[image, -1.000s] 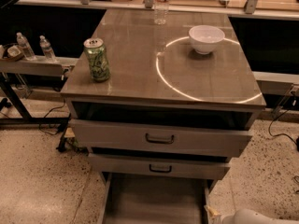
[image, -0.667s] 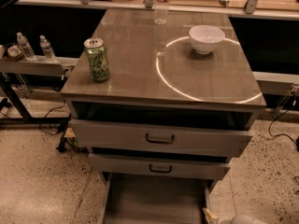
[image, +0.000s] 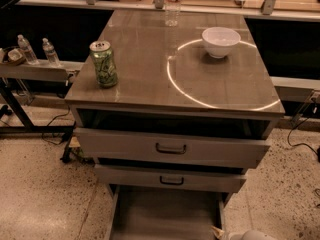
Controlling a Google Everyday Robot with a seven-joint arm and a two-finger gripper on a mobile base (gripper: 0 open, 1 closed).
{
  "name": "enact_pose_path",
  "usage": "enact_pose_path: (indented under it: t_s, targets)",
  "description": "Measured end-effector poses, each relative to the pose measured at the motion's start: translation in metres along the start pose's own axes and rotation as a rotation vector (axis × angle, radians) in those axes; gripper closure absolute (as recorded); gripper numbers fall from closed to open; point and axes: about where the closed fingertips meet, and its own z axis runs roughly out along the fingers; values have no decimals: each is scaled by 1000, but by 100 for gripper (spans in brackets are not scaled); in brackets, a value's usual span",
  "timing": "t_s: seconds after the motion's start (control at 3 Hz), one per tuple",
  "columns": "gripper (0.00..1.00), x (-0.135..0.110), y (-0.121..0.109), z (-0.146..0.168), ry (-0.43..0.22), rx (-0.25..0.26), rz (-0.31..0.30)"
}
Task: Close bottom drawer
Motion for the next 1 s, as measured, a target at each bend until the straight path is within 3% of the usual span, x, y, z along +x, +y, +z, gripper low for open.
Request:
enact_pose_path:
  t_s: [0.33, 0.67, 1.0]
  targets:
    - [47, -6, -9, 6, -16, 9, -11]
    - [78, -10, -17, 9, -28, 13, -19]
    - [99, -10, -17, 9, -28, 13, -19]
